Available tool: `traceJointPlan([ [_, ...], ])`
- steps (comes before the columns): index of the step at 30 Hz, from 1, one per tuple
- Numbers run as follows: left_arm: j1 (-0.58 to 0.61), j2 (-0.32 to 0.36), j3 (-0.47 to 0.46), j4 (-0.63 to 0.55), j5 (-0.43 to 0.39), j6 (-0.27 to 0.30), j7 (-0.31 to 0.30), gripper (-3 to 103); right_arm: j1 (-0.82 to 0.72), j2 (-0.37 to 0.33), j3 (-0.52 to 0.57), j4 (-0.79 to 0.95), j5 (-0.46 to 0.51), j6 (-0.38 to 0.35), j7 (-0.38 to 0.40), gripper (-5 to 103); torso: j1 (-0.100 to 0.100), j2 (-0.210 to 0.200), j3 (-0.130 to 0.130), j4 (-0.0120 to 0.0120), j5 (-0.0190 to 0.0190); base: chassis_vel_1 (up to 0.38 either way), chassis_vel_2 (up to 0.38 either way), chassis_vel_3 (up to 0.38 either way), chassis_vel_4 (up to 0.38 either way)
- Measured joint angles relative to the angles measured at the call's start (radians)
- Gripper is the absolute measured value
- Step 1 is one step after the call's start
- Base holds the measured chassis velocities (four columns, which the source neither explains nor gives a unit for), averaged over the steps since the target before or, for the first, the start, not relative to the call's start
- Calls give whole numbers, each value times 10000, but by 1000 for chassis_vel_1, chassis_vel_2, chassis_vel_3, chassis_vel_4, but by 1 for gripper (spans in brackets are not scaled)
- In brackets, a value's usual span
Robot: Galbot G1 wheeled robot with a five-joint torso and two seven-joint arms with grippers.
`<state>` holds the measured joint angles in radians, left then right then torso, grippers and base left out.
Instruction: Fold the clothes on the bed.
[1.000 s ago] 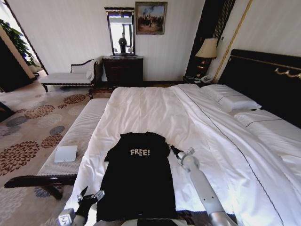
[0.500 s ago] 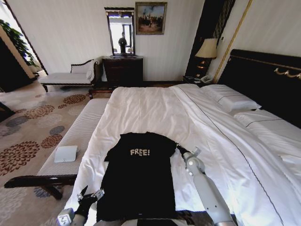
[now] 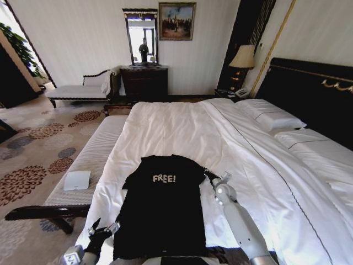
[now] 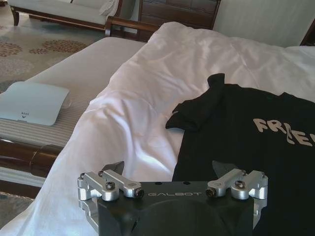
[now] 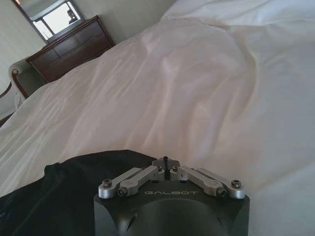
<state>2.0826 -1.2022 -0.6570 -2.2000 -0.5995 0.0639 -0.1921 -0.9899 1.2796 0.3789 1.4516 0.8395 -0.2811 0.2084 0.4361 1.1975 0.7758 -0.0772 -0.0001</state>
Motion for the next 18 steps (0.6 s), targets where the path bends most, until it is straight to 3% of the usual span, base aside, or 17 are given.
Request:
traceJointPlan([
  [10,213,-131,-377,-190,-90,-2,87,100,244,331,-1330,549,-1693,-32,188,0,0,-1,0,2,1,0,0,0,0],
  [18,260,-235,-605,-211,-162,-1,180,100,499,647,-1857,188,-2057,0,315,0,0,0,0,1,0,0,0,0,0],
])
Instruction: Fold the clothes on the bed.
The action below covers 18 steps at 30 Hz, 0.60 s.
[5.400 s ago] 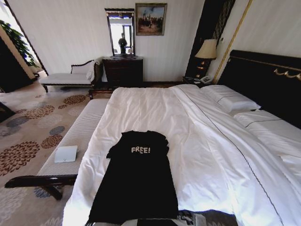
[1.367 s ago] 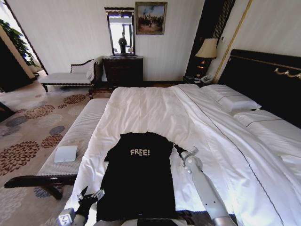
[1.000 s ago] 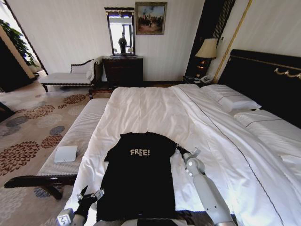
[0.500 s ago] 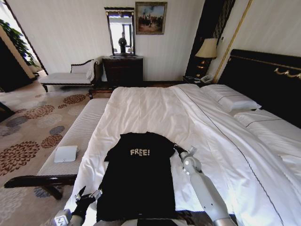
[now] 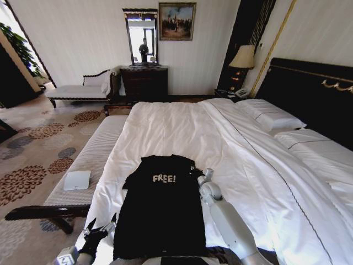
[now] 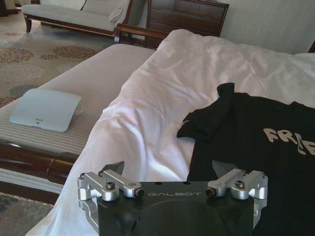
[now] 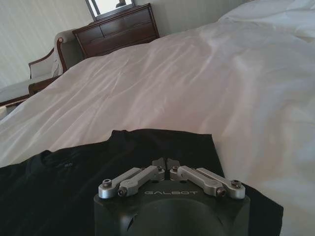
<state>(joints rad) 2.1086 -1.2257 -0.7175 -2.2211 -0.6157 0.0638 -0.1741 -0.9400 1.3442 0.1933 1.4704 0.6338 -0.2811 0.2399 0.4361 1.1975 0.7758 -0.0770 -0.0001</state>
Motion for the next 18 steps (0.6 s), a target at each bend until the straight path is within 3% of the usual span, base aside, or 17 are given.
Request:
traceJointPlan([
  [9,95,-107,-284,-3,-97,17,139,100,226,551,-514,-704,-543,273,32,0,0,0,0,0,0,0,0,0,0],
  [13,106,-116,-329,32,-148,17,148,100,-18,478,-646,-382,-645,343,-155,16,0,0,0,-1,1,0,0,0,0],
  [16,95,-119,-318,72,-149,17,149,100,-290,331,-857,148,-725,344,-296,21,0,0,0,-1,0,0,0,0,0],
  [18,51,-113,-252,97,-134,18,148,100,-737,130,-1237,909,-821,356,-577,32,0,0,-1,1,1,0,0,0,0],
])
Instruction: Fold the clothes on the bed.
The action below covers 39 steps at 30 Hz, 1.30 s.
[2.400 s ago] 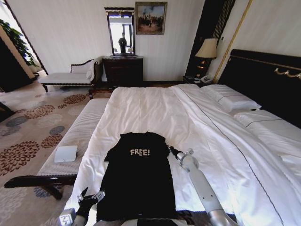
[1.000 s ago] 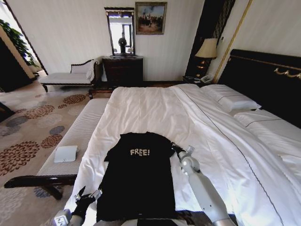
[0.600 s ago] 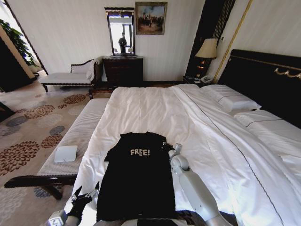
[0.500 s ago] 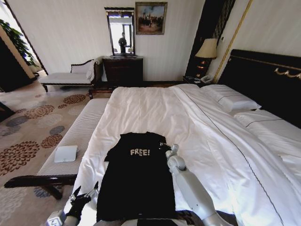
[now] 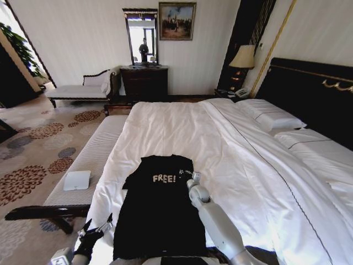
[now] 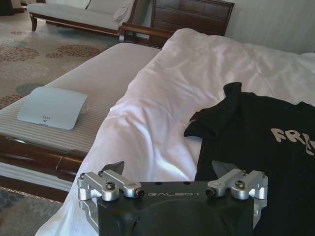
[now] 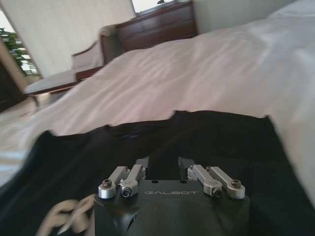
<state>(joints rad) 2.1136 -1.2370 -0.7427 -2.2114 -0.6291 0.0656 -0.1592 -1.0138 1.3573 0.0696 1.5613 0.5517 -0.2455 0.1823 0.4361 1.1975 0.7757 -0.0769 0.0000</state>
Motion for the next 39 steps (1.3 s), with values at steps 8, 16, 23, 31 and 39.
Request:
traceJointPlan([
  [8,-110,10,55,-28,-26,41,-23,100,-802,-172,1228,1461,-23,816,-315,65,-1,0,0,-1,1,0,0,0,0],
  [16,-138,12,221,145,-76,0,-4,100,-1923,-689,2393,1563,0,1098,-648,91,-1,0,0,-5,2,0,0,0,0],
  [23,-195,-36,397,89,-27,0,-8,100,-2500,-450,2148,1419,-152,1109,-948,100,-2,1,0,-2,0,0,0,0,0],
  [31,-132,-33,232,77,-73,-3,0,100,-1949,-427,1969,538,-573,1444,-869,95,0,0,1,-1,0,0,0,0,0],
  [39,-174,-28,250,129,-105,-9,8,100,-1580,-525,1921,135,-639,1570,-835,79,0,0,0,-2,0,0,0,0,0],
])
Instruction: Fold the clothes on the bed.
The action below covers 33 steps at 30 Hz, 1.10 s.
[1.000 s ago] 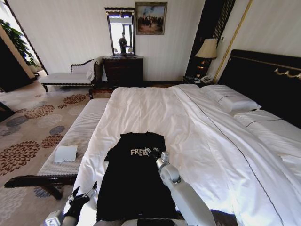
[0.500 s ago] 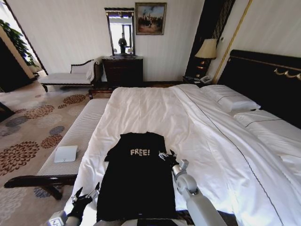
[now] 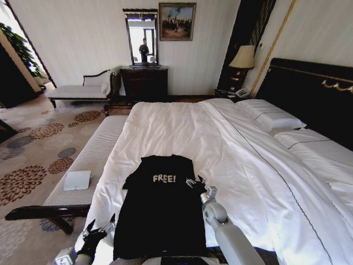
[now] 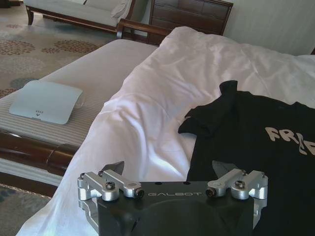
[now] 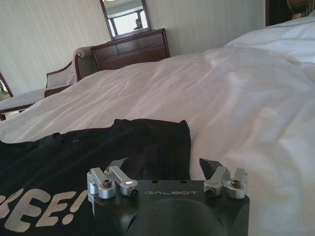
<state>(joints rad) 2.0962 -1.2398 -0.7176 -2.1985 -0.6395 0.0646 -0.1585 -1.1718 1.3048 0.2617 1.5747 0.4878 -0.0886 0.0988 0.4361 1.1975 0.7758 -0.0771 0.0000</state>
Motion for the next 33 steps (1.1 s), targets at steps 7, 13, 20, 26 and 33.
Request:
traceJointPlan([
  [7,22,13,-110,52,-112,-28,26,100,71,-2,-204,-7,54,-67,10,57,0,1,0,1,0,0,0,0,0],
  [13,43,106,-228,81,-153,-66,49,100,67,-6,-251,-19,61,-84,24,35,1,0,0,0,0,0,0,0,0],
  [20,52,83,-253,73,-197,-74,53,100,-122,-58,-252,218,0,-71,28,8,0,0,0,0,0,0,0,0,0],
  [26,52,99,-260,36,-214,-76,57,100,-557,-269,-274,532,-925,514,-291,0,0,0,0,0,0,0,0,0,0],
  [33,75,112,-270,35,-240,-96,75,100,-1154,-453,-566,504,-2800,1649,-996,0,0,0,-1,-1,-1,0,0,0,0],
])
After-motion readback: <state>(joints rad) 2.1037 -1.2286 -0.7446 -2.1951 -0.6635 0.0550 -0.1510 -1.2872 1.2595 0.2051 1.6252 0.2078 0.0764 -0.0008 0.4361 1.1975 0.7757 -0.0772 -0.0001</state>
